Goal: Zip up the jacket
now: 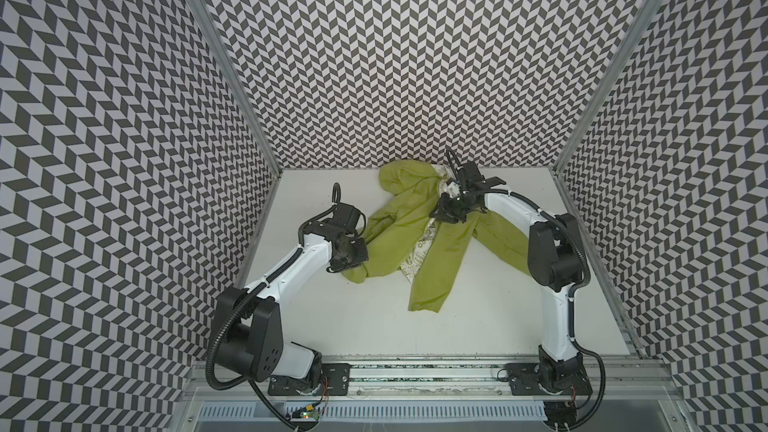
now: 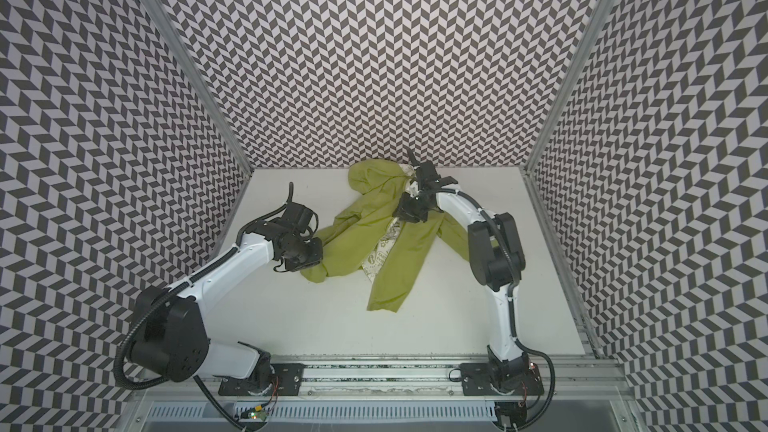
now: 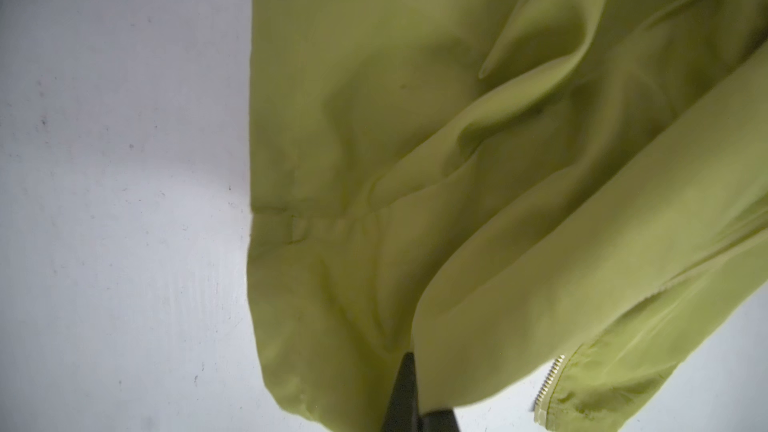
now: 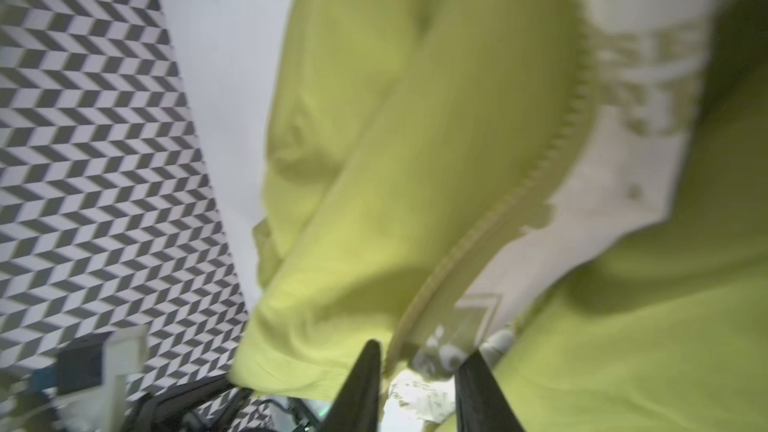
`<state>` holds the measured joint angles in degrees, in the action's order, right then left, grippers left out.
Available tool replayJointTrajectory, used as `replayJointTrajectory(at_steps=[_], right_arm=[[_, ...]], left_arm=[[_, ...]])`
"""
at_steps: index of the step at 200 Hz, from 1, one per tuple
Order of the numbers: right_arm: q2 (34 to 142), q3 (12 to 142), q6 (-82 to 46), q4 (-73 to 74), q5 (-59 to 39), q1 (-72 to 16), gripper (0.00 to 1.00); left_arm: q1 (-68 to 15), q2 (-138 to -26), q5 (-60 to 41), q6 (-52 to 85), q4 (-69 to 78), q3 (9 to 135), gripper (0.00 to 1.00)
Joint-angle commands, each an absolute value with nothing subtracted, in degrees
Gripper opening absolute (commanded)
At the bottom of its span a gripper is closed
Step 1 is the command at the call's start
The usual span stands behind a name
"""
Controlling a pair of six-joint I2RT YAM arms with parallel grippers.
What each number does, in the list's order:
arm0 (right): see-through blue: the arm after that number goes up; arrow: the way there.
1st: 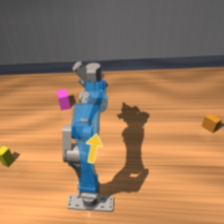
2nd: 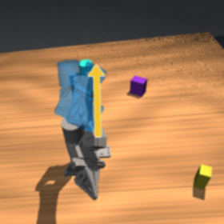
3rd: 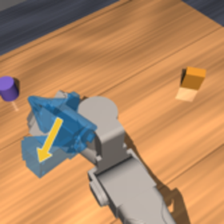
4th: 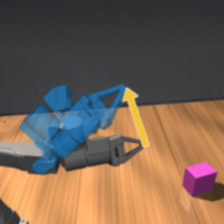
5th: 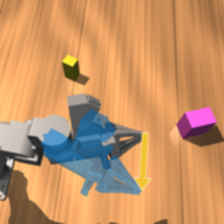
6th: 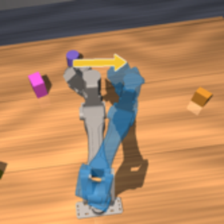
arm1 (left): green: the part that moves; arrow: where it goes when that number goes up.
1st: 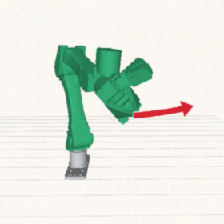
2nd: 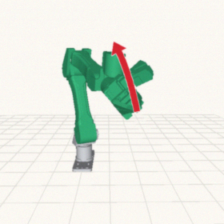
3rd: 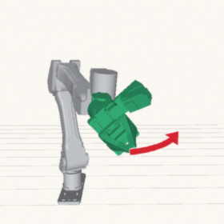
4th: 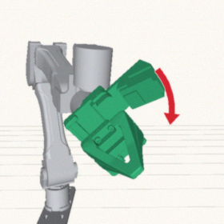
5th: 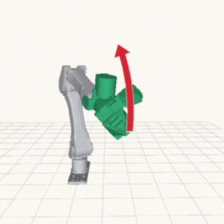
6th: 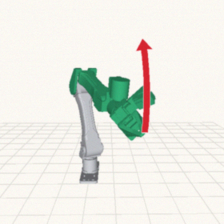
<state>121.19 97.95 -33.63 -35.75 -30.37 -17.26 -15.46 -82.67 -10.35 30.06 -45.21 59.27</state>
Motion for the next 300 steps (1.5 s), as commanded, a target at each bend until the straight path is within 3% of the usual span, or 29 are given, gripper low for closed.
replayJointTrajectory(at_steps=[1,25,80,114,200,233,270,300], right_arm=[[113.8,94.8,-32.5,-39.7,-24.7,-17.5,0.49],[108.0,90.1,-32.0,-39.3,-21.9,-19.9,0.61],[102.8,82.4,-37.2,-29.7,-27.4,-29.8,0.67],[105.4,75.6,-50.1,-12.4,-32.7,-33.5,0.70],[116.3,71.6,-65.5,10.4,-27.6,-35.4,0.69],[119.1,72.5,-69.1,16.0,-27.0,-35.3,0.60],[115.1,71.9,-67.8,14.2,-27.4,-35.2,0.34],[107.6,71.4,-62.6,3.4,-28.1,-33.8,0.18]], left_arm=[[-13.0,-84.3,-12.2,30.5,-44.1,60.0,0.00],[-10.5,-88.0,-12.7,29.8,-44.3,63.3,0.00],[-7.7,-97.2,-15.1,27.4,-46.1,75.7,0.00],[-7.7,-97.7,-17.6,26.0,-47.2,77.5,0.00],[-7.7,-94.9,-19.8,23.8,-47.9,72.9,0.00],[-7.7,-93.8,-21.5,22.4,-49.0,72.9,0.00],[-7.6,-91.4,-26.6,20.2,-50.5,72.9,0.00],[-7.9,-88.0,-33.6,17.7,-52.4,72.7,0.00]])
